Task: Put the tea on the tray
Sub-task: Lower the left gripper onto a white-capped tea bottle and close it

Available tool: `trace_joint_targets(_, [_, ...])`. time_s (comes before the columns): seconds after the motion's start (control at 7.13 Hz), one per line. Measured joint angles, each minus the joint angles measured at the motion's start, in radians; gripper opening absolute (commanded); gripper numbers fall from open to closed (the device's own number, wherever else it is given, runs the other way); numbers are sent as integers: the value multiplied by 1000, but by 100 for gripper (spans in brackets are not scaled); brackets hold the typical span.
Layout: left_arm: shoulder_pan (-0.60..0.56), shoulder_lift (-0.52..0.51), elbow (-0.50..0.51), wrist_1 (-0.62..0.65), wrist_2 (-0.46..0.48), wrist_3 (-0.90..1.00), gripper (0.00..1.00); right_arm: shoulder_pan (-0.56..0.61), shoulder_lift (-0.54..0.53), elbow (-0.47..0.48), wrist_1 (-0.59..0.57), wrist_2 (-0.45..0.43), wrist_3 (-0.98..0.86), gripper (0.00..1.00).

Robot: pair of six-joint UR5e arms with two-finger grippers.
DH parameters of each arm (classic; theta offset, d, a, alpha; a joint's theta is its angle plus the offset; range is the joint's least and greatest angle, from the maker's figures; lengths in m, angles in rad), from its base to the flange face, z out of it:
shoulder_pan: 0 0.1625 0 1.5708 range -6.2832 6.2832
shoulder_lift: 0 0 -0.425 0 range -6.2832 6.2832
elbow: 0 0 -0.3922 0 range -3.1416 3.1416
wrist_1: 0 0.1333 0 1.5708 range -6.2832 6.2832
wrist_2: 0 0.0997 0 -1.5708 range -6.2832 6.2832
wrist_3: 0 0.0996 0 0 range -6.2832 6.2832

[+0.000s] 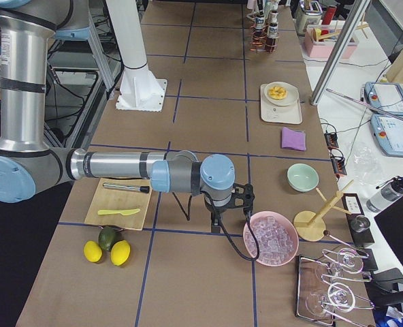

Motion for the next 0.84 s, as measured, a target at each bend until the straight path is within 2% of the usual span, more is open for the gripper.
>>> trace_joint_targets(0.42, [-28, -23, -93, 152, -1, 3, 0, 0, 0, 0, 0, 0, 0, 100])
trace_joint_targets(0.84, [-58, -25, -125, 194, 1, 6, 0, 0, 0, 0, 0, 4, 0, 100])
